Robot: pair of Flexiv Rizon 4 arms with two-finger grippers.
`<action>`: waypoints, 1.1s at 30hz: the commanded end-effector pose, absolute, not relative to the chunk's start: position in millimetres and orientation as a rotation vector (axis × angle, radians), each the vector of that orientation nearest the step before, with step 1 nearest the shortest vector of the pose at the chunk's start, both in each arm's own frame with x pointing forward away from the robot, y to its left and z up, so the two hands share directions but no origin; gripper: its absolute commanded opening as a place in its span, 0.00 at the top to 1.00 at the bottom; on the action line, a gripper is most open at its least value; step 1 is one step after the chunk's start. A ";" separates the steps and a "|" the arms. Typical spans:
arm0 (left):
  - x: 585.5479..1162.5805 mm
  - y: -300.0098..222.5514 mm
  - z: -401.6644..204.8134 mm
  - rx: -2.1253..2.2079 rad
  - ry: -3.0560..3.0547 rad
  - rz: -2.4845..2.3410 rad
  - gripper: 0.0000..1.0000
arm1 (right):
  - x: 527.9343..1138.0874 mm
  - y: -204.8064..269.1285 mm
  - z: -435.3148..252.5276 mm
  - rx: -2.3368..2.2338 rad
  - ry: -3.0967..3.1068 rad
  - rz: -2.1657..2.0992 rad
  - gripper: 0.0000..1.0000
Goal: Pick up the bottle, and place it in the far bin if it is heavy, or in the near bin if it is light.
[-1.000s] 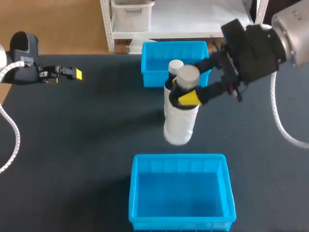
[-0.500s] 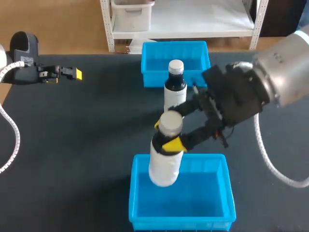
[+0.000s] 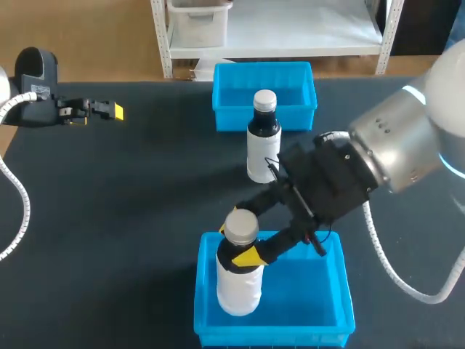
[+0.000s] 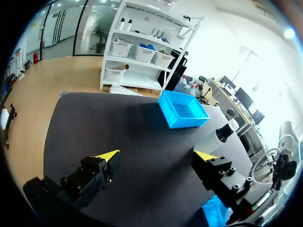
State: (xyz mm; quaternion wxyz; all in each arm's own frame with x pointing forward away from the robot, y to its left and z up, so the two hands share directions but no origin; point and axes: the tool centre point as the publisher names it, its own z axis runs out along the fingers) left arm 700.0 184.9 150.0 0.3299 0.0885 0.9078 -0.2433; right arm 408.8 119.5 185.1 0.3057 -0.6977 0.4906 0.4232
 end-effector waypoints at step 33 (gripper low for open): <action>700.0 184.9 150.0 0.231 2.374 -0.636 0.00 | 447.0 115.7 138.8 -1.849 1.338 1.171 1.00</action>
